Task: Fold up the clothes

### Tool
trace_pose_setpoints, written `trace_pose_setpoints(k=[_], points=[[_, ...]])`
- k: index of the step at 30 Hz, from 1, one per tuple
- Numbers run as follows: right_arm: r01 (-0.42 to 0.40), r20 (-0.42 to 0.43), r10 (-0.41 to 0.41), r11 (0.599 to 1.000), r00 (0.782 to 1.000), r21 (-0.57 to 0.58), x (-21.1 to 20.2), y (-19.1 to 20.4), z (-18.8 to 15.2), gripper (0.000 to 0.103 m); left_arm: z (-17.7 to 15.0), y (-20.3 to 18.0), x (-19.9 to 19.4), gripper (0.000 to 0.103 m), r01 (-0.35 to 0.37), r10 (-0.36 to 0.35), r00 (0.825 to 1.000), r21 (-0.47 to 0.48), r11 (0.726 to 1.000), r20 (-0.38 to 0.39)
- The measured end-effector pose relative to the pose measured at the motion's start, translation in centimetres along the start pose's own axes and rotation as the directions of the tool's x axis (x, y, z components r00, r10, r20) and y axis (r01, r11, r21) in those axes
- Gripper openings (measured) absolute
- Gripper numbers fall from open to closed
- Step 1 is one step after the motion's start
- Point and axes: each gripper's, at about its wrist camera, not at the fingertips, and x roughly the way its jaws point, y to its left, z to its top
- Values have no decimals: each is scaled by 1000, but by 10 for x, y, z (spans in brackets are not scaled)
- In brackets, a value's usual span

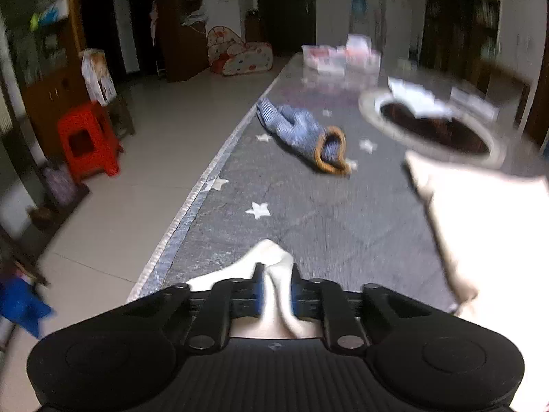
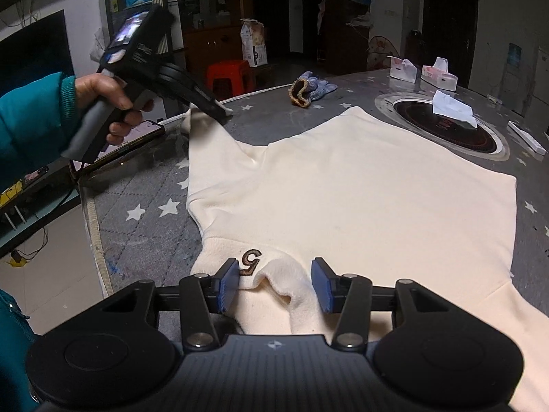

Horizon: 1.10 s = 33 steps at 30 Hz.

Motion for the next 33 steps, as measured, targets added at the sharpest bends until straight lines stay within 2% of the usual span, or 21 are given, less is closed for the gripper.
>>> trace_pose_setpoints(k=[2,3,5,8,9,12,14,16,19,24,27,28,29,33], points=[[0,-1,0,1000,1000,1,0,0,0,48,-3,16,-17,10,60,-55,996,-64,996,77],[0,-1,0,1000,1000,1,0,0,0,48,-5,23,-27,10,97,-84,988,-96,991,131],[0,-1,0,1000,1000,2,1,0,1,48,-14,39,-45,10,168,-129,961,-146,975,243],[-1,-2,1,1000,1000,-1,2,2,1,48,-28,54,-51,17,162,-106,955,-188,969,277],[-1,-3,1,1000,1000,-4,2,2,2,48,-33,59,-52,16,154,-93,957,-209,966,275],[-4,-8,4,1000,1000,-6,3,3,2,49,-46,78,-48,16,94,-30,978,-304,948,208],[-4,-10,4,1000,1000,-7,2,3,3,49,-51,87,-52,17,90,-22,980,-336,937,200],[-4,-12,4,1000,1000,-9,3,3,3,49,-51,91,-58,19,95,-28,979,-329,939,203],[-3,-13,3,1000,1000,-9,3,3,4,49,-48,95,-61,50,92,-26,979,-326,941,203],[1,-9,-1,1000,1000,-3,3,3,3,49,-41,98,-42,51,134,-77,983,-359,924,168],[3,-9,-3,1000,1000,-2,2,4,2,49,-40,100,-34,43,155,-99,982,-391,907,160],[3,-9,-3,1000,1000,-2,2,4,2,49,-41,101,-34,25,169,-111,980,-397,902,165],[3,-9,-3,1000,1000,-1,2,3,2,49,-40,101,-36,13,185,-124,977,-396,899,176],[3,-10,-3,1000,1000,-4,2,3,2,49,-31,96,-52,8,229,-143,956,-348,909,255]])
